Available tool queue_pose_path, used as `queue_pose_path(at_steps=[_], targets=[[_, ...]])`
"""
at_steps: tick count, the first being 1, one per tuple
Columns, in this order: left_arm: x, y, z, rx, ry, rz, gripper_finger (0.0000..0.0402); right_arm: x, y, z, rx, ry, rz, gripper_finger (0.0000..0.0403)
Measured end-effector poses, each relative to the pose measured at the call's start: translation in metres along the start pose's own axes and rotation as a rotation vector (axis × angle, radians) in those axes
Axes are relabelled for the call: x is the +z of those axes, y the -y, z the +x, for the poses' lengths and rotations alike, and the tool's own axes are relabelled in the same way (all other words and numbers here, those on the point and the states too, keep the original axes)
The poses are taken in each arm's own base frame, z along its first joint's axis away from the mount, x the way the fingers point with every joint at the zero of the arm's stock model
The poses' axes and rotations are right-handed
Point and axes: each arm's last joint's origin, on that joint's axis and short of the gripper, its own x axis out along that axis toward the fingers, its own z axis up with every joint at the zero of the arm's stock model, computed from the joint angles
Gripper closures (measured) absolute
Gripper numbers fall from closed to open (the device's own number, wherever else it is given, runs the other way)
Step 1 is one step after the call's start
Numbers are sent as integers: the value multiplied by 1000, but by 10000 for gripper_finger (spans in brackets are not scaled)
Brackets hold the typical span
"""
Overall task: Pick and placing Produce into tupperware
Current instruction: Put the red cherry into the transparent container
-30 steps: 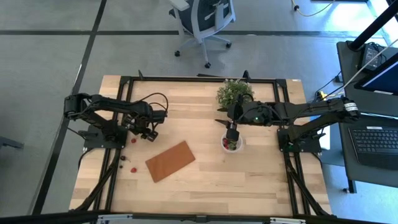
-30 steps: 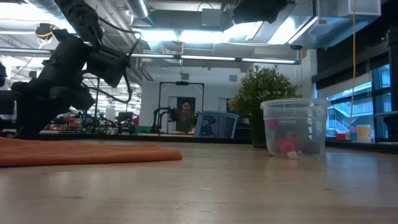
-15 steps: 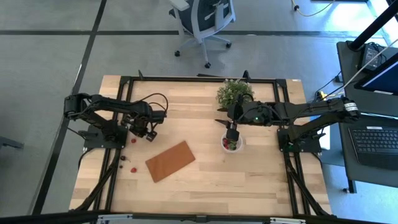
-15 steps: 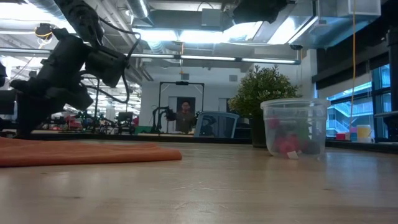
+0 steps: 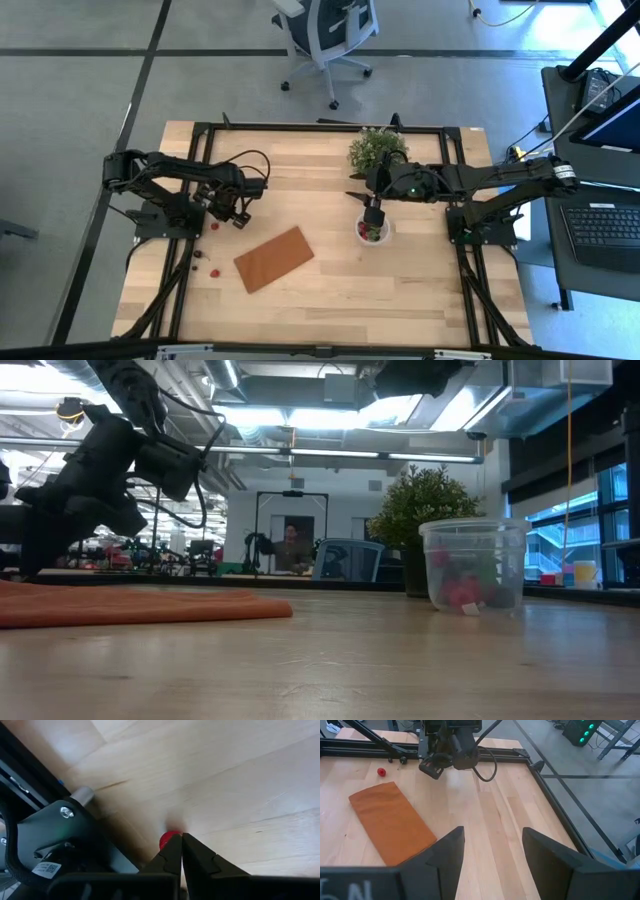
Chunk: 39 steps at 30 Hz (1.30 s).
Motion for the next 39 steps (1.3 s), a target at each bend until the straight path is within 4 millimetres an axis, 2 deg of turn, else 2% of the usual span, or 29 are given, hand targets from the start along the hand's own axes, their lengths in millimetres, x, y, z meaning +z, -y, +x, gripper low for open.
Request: queue_pose_path(at_steps=[10, 15, 19, 23, 26, 29, 34, 39], targets=[[2, 4, -5, -46, 1, 76, 400, 0, 0, 0, 0, -1, 0, 201], [7, 19, -31, -210, 18, 204, 401, -1, 0, 0, 0, -8, 63, 201], [13, 35, -62, -385, 97, 328, 401, -3, 0, 0, -1, -25, 66, 201], [21, 55, -104, -613, 285, 502, 401, -3, 0, 0, 2, -26, 65, 201], [26, 70, -137, -801, 476, 650, 401, -3, -3, -1, 48, -28, 64, 201], [27, 82, -163, -918, 692, 768, 401, -3, -5, -1, 110, -30, 63, 201], [24, 97, -186, -927, 1066, 915, 401, -1, -7, -1, 196, -21, 65, 201], [14, 108, -198, -852, 1325, 947, 401, 1, -8, -1, 202, 3, 71, 201]])
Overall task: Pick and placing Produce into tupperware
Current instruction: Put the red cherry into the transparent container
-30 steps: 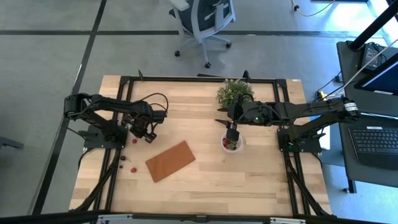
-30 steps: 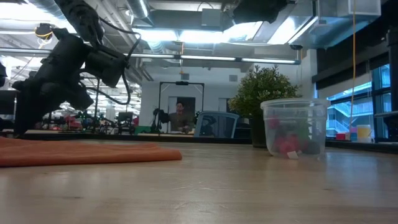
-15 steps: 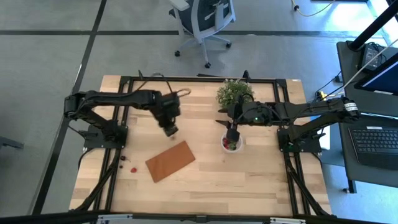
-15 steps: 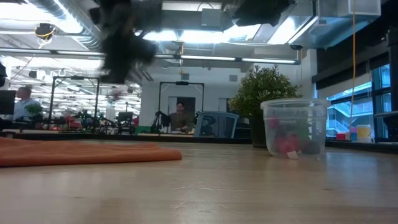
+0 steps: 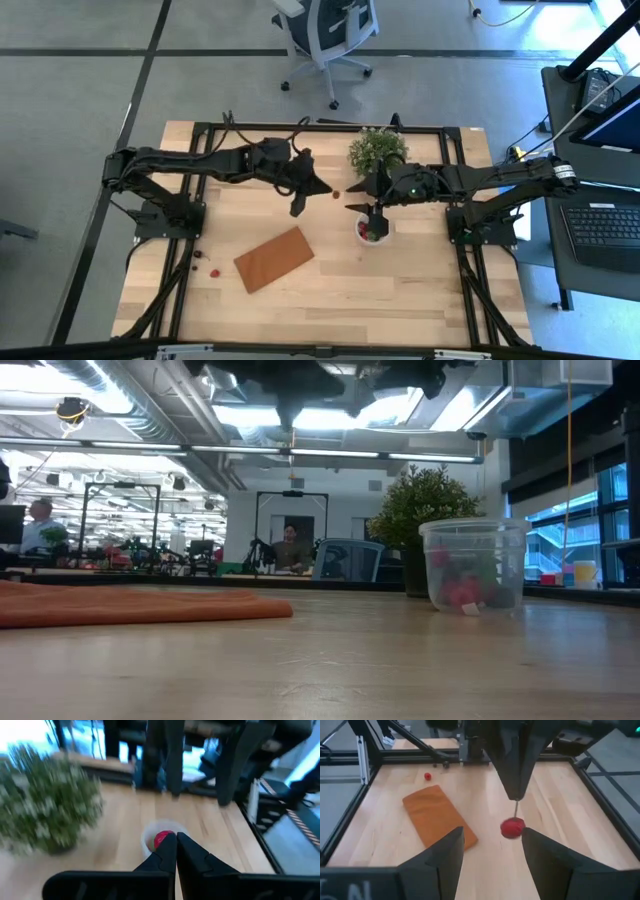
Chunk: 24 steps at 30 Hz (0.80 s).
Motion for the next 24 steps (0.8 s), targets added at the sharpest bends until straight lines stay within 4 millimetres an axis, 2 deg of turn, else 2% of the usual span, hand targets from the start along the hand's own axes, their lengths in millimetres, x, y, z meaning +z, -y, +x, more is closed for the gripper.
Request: queue_pose_path(at_steps=[6, 13, 24], targets=[[10, 15, 2, 27, 126, 62, 401, 6, 0, 0, 4, 58, 7, 201], [15, 30, 4, -13, 188, 84, 401, 10, -1, 0, 4, 98, 12, 201], [17, 39, 4, -18, 229, 94, 401, 11, 0, -1, 3, 118, 19, 201]])
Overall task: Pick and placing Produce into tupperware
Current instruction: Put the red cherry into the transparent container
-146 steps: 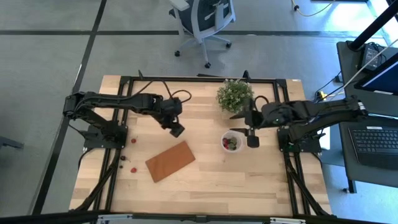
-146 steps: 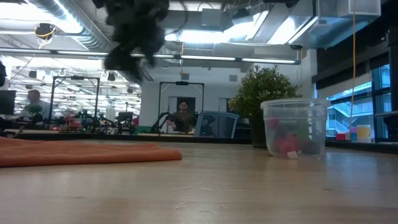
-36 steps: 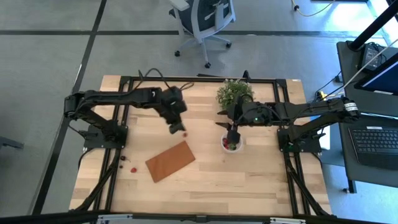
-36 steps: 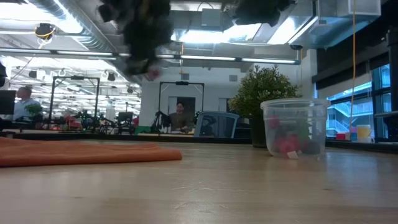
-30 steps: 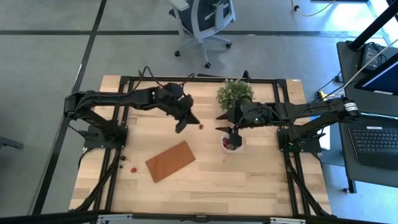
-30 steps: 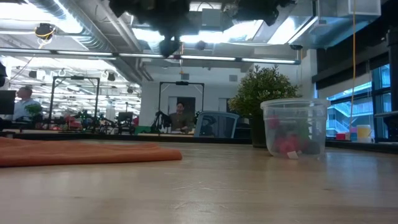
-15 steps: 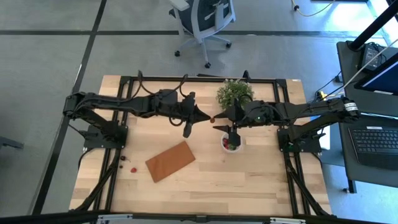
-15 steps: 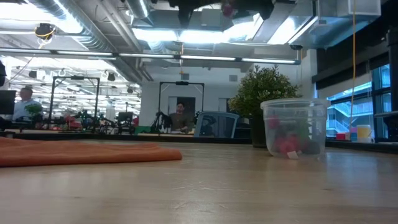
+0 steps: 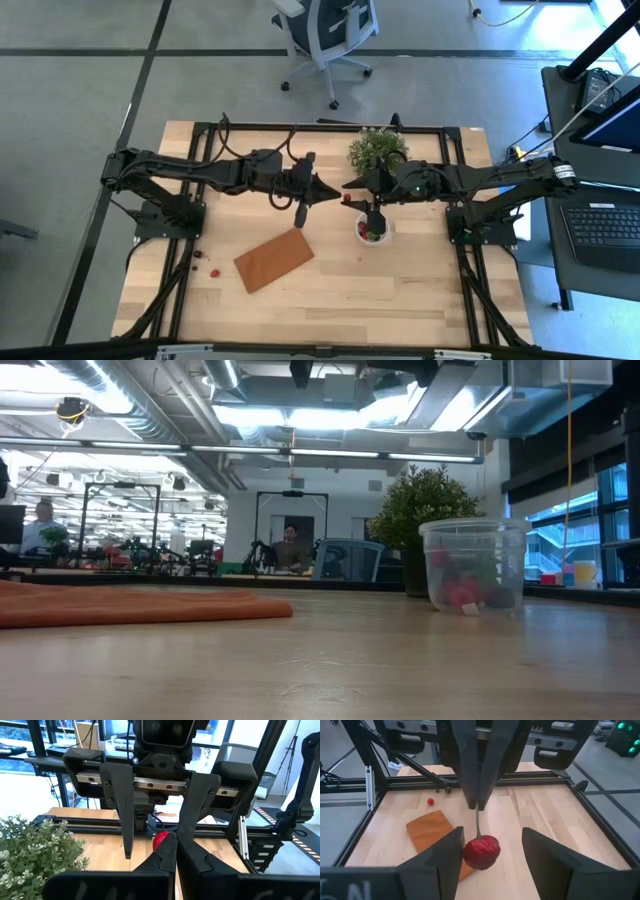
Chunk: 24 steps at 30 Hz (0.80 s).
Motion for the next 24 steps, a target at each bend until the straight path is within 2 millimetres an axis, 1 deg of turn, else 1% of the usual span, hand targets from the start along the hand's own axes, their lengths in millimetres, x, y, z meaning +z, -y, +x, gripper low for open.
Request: queue_pose_path(at_steps=[7, 9, 12, 20, 22, 24], targets=[[0, -1, 0, 24, 5, 6, 401, 0, 0, 0, 0, 0, 1, 201], [0, -1, 0, 24, 5, 6, 401, 0, 0, 0, 0, 0, 2, 207], [0, -1, 0, 25, 5, 5, 401, 0, 0, 0, 0, 0, 1, 232], [0, -1, 0, 25, 5, 5, 401, 0, 0, 0, 0, -1, -5, 330], [0, -1, 0, 25, 5, 5, 401, 0, 0, 0, 0, -1, -9, 345], [0, -1, 0, 25, 5, 5, 401, 0, 0, 0, 0, -2, -10, 352]])
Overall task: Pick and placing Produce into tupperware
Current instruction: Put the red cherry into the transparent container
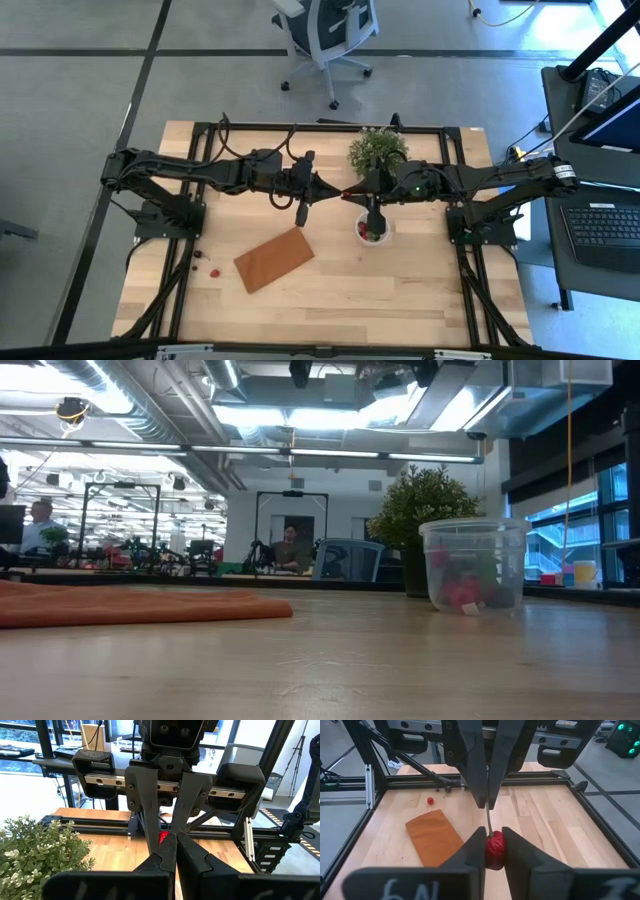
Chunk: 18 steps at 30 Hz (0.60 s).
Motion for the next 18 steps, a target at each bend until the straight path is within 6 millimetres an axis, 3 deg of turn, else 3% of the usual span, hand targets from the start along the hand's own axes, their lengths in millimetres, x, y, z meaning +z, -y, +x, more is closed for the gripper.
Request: queue_pose_path(at_steps=[8, 18], targets=[[-4, -2, 0, 5, -42, -11, 385, -2, 0, 0, -1, -16, 1, 352], [-21, -5, -3, 33, -224, -126, 231, -13, 1, -1, -9, -131, 25, 352]])
